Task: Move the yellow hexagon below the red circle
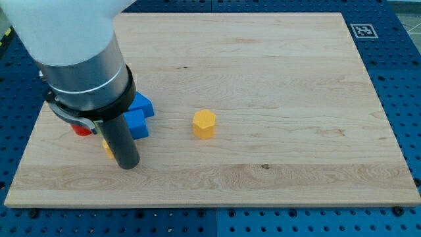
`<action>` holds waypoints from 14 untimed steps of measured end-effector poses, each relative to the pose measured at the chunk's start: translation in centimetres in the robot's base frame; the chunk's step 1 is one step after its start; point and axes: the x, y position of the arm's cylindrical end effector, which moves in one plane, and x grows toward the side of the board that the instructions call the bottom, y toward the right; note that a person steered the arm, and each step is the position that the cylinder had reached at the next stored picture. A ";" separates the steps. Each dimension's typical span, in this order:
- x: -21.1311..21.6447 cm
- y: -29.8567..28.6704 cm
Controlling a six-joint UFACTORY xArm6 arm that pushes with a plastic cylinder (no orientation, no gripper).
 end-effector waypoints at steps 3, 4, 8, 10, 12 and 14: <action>-2.0 2.3; -2.7 5.4; -0.4 14.2; -6.6 19.4; -8.4 16.5; -7.2 14.5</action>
